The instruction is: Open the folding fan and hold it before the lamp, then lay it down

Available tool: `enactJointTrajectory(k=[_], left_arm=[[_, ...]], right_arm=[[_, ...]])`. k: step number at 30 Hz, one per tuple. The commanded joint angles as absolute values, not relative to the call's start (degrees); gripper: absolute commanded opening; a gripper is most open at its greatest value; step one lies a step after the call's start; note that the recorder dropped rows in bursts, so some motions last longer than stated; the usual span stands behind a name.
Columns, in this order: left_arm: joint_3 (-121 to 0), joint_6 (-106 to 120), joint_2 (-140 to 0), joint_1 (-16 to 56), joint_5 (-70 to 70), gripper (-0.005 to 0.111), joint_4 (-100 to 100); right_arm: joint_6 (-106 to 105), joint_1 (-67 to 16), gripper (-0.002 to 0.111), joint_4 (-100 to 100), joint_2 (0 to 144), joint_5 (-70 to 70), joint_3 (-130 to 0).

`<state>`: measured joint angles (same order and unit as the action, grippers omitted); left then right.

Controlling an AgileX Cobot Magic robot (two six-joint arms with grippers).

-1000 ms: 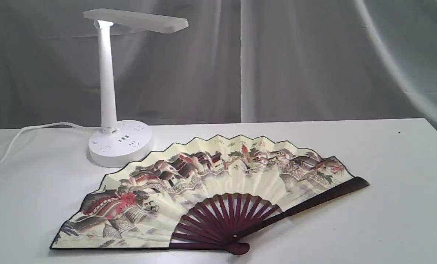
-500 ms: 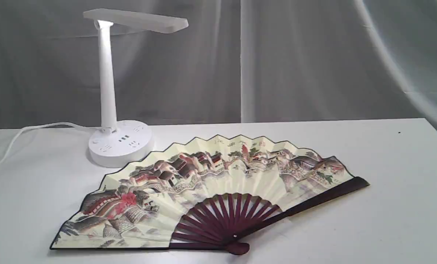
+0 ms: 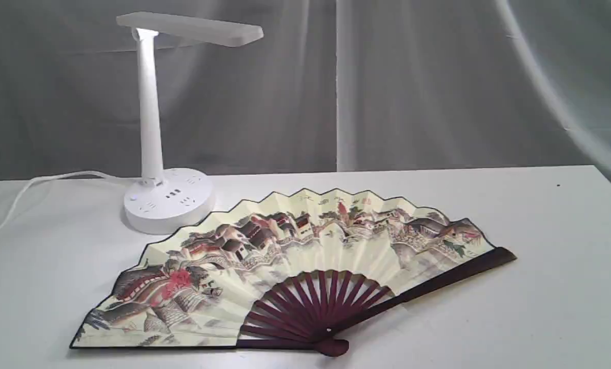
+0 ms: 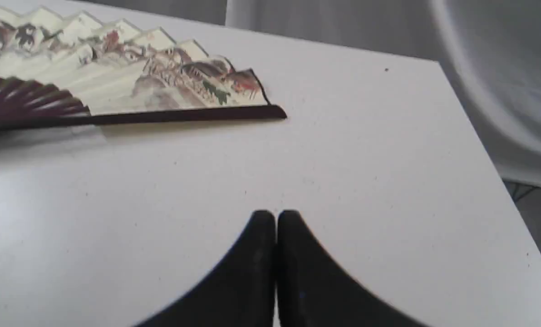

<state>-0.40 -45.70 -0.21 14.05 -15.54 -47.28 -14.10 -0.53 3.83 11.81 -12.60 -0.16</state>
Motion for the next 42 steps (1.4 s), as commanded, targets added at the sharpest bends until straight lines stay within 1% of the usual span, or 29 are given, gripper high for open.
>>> enactJointTrajectory(k=[1,35,42], left_arm=[[0.0,-46.29,0.0,13.99,-15.26,0.0,-47.3],[0.0,-46.29,0.0,13.99,-15.37,0.0,-48.76],[0.0,-49.18,0.0,13.99,-14.78,0.0,-36.05]], right_arm=[[-14.65,-0.66,0.0,3.02,11.52,-13.91,0.0],[-14.31,-0.66,0.0,3.02,11.52,-13.82,0.0],[-14.31,-0.66,0.0,3.02,11.52,-13.82,0.0]])
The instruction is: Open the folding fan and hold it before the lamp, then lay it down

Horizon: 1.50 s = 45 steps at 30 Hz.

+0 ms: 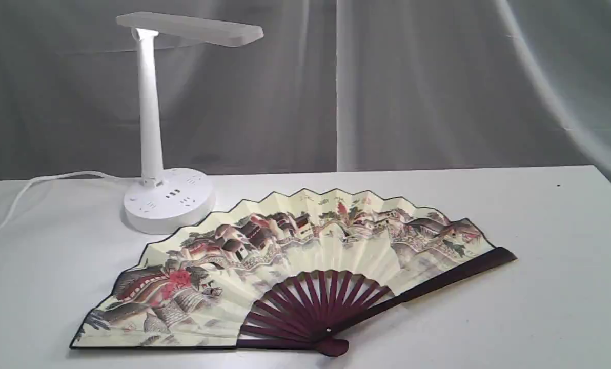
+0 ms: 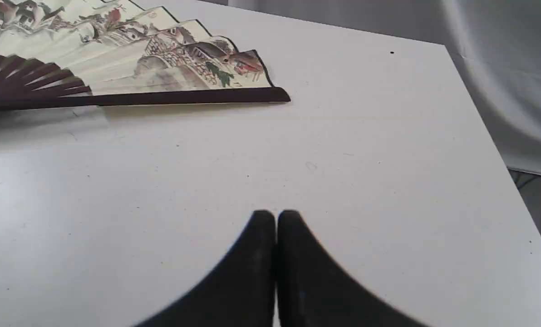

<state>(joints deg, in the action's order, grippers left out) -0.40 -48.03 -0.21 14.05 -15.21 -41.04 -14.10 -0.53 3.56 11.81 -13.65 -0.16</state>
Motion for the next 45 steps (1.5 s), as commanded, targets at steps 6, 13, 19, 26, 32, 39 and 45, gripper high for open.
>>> enactJointTrajectory(k=[6,13,19,26,32,39,45], left_arm=[[0.0,-49.06,0.0,13.99,-16.68,0.0,-27.91],[0.0,-42.67,0.0,13.99,-14.86,0.0,-16.79],[0.0,-11.65,0.0,10.34,-12.98,0.0,-6.71],[0.0,-5.35,0.0,5.42,-13.93,0.0,-6.15],[0.0,-4.38,0.0,5.32,-15.51,0.0,-6.15],[0.0,-4.37,0.0,5.32,-16.1,0.0,-6.57],[0.0,-3.74,0.0,5.32,-16.1,0.0,-4.45]], right_arm=[[-14.31,-0.66,0.0,3.02,11.52,-13.82,0.0],[-14.31,-0.66,0.0,3.02,11.52,-13.82,0.0],[-14.31,-0.66,0.0,3.02,11.52,-13.82,0.0],[-14.31,-0.66,0.0,3.02,11.52,-13.82,0.0],[-14.31,-0.66,0.0,3.02,11.52,-13.82,0.0],[-14.31,-0.66,0.0,3.02,11.52,-13.82,0.0],[-14.31,-0.66,0.0,3.02,11.52,-13.82,0.0]])
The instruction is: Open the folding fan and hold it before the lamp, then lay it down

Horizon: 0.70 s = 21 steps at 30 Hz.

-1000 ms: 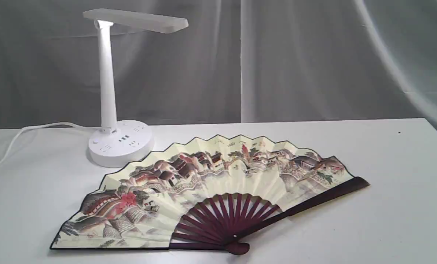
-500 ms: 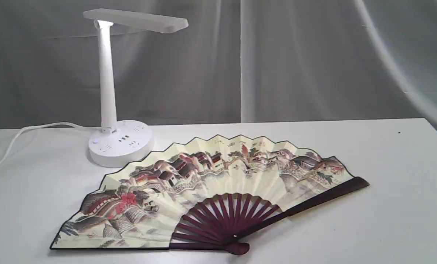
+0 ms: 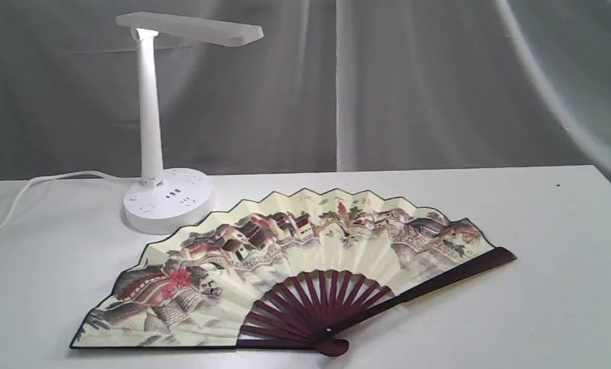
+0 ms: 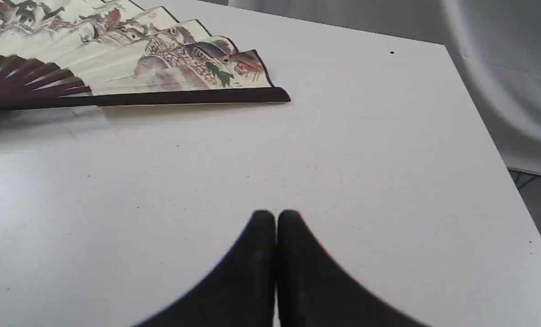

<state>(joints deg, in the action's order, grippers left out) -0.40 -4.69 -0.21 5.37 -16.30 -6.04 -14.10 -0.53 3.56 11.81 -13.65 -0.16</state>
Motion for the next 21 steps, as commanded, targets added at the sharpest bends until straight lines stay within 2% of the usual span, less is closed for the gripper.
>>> enactJointTrajectory(k=[1,8,21], left_arm=[[0.0,-3.26,0.0,5.32,-16.1,0.0,-4.42],[0.0,8.86,0.0,5.32,-15.35,0.0,5.04],[0.0,4.6,0.0,5.32,-15.98,0.0,5.23]], right_arm=[[-14.31,-0.66,0.0,3.02,11.52,-13.82,0.0],[-14.31,-0.66,0.0,3.02,11.52,-13.82,0.0],[-14.31,-0.66,0.0,3.02,11.52,-13.82,0.0]])
